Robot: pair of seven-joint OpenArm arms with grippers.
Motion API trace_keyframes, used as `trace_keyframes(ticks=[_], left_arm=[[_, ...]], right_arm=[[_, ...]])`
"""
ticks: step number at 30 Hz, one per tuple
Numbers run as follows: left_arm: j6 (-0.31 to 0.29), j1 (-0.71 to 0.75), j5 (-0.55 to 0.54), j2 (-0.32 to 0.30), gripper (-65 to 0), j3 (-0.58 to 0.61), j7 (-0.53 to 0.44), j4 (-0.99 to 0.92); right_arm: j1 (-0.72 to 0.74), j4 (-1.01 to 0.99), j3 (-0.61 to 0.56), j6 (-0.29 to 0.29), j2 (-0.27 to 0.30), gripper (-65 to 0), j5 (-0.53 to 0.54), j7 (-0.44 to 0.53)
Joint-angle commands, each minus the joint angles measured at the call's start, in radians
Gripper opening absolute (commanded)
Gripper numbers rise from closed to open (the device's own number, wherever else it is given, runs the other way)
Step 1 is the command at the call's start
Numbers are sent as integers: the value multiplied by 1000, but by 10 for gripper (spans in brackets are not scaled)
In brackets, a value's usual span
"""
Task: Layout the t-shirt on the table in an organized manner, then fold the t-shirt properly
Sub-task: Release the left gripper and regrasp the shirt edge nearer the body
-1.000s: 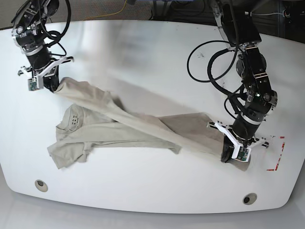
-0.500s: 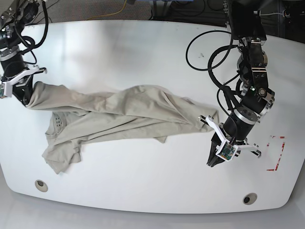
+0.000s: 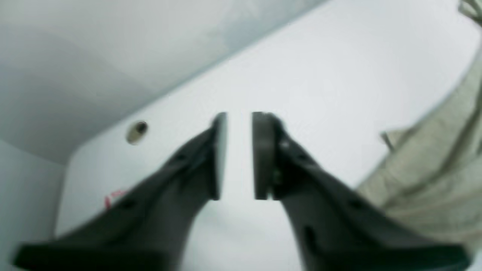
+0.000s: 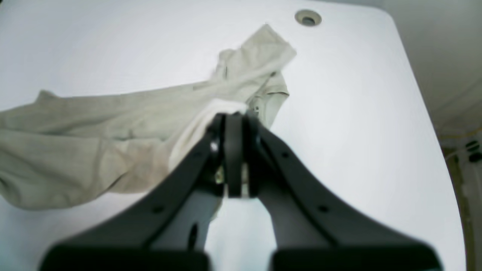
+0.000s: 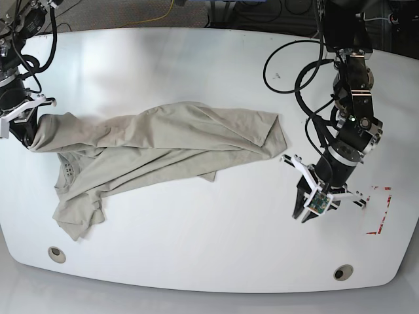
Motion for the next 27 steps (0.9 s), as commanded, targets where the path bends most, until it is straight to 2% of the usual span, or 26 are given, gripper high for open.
trace_keyframes(ticks=[1, 4, 7, 13, 21, 27], left_arm=[[10, 10, -5, -2, -381, -2, -19, 18], [10, 58, -8, 4, -211, -2, -19, 18], [10, 99, -6, 25, -125, -2, -19, 13], [8, 167, -6, 27, -121, 1, -19, 4], [8, 225, -3, 9, -121, 90, -19, -13], [8, 234, -2, 13, -121, 102, -19, -45]], right_arm=[[7, 15, 4, -1, -2, -650, 18, 33], [-5, 15, 4, 0, -9, -650, 18, 31], [-22, 14, 2, 0, -9, -650, 18, 31], [-27, 14, 0, 0, -12, -650, 18, 31], [-28, 12, 0, 0, -14, -650, 18, 31], [-28, 12, 0, 0, -14, -650, 18, 31]])
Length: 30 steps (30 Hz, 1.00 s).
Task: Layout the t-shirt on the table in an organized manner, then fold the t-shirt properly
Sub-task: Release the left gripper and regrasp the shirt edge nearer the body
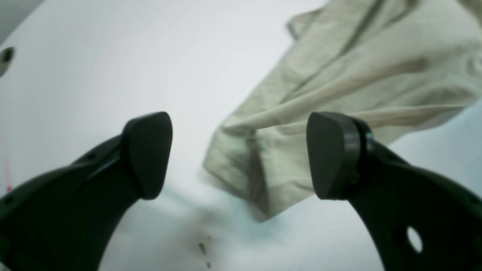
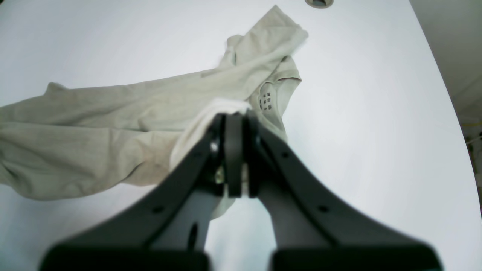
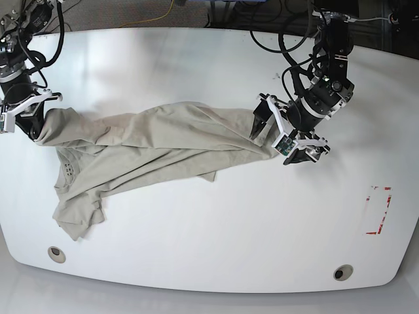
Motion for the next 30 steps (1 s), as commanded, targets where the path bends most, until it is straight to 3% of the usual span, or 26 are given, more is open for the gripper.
trace_keyframes(ticks=[1, 13, 30], left_arm=[[8, -13, -4, -6, -121, -7, -24, -15], [10, -18, -7, -6, -121, -4, -24, -140], [10, -18, -4, -11, -121, 114, -24, -190]], right_arm=[[3, 12, 6, 0, 19, -650, 17, 29], [-6, 12, 6, 0, 18, -650, 17, 29], [-12, 12, 6, 2, -1, -650, 17, 29]])
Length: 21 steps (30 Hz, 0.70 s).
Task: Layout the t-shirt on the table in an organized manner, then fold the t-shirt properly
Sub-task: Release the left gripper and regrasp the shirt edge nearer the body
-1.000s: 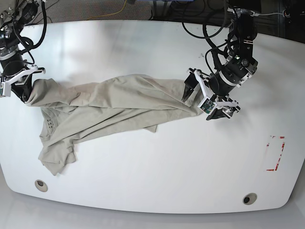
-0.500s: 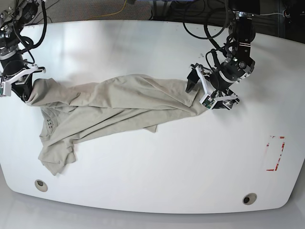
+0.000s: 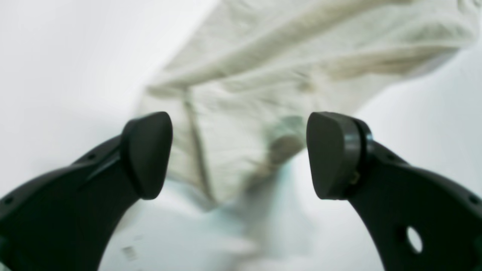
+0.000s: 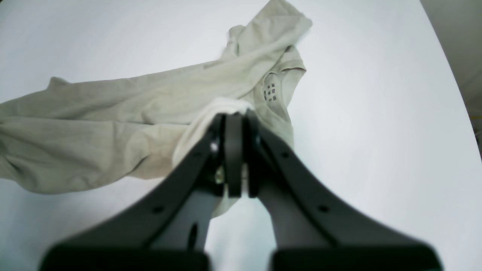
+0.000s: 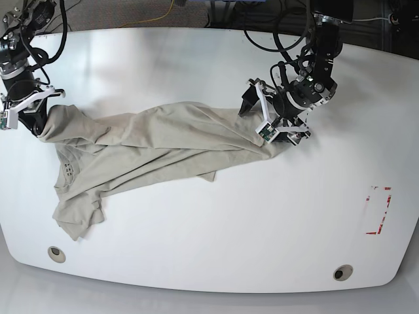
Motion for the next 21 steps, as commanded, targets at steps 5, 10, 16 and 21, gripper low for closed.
trace_keyframes(ticks=[5, 10, 16, 21], left_arm=[[5, -12, -9, 0, -121, 1, -18, -8], [5, -13, -9, 0, -121, 1, -18, -25], [5, -13, -9, 0, -121, 1, -18, -26], [5, -13, -9, 0, -122, 1, -18, -28]], right_arm=[[4, 13, 6, 0, 19, -650, 17, 31], [4, 13, 6, 0, 19, -650, 17, 31], [4, 13, 6, 0, 19, -650, 17, 31], [4, 13, 6, 0, 18, -650, 17, 31]])
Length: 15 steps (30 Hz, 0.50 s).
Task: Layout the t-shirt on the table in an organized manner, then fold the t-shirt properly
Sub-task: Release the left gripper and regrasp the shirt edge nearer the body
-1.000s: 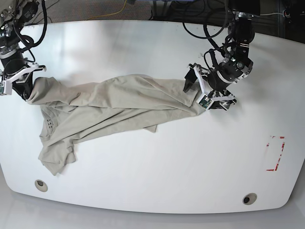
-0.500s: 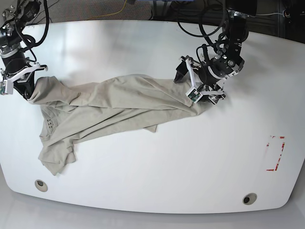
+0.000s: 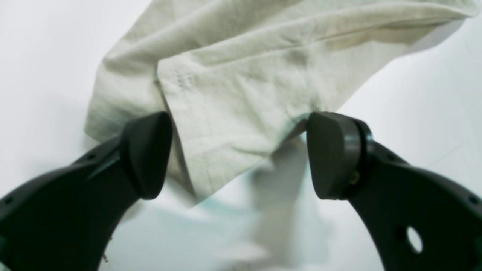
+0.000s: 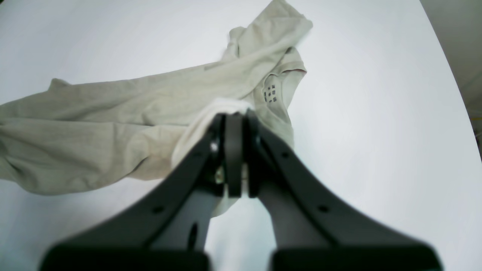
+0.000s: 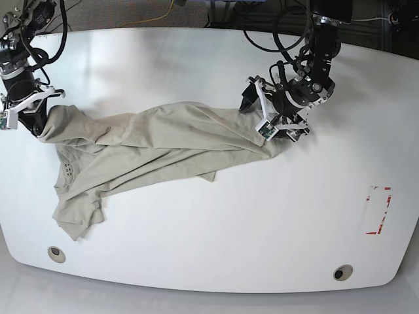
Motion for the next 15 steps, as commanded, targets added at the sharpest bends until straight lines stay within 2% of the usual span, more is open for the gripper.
trace_keyframes(ticks=[1, 4, 7, 11, 15], left_arm=[[4, -10, -9, -1, -123, -3, -17, 13], [7, -10, -9, -1, -150, -3, -17, 13], [7, -10, -9, -1, -241, -3, -17, 12], [7, -12, -9, -1, -397, -3, -17, -20], [7, -13, -9, -1, -497, -3, -17, -28]], right_arm=[[4, 13, 6, 0, 17, -650, 16, 29], [4, 13, 6, 0, 17, -650, 16, 29], [4, 13, 6, 0, 17, -650, 16, 29], [4, 13, 6, -2, 17, -650, 16, 29], [4, 13, 6, -2, 17, -650, 16, 29]])
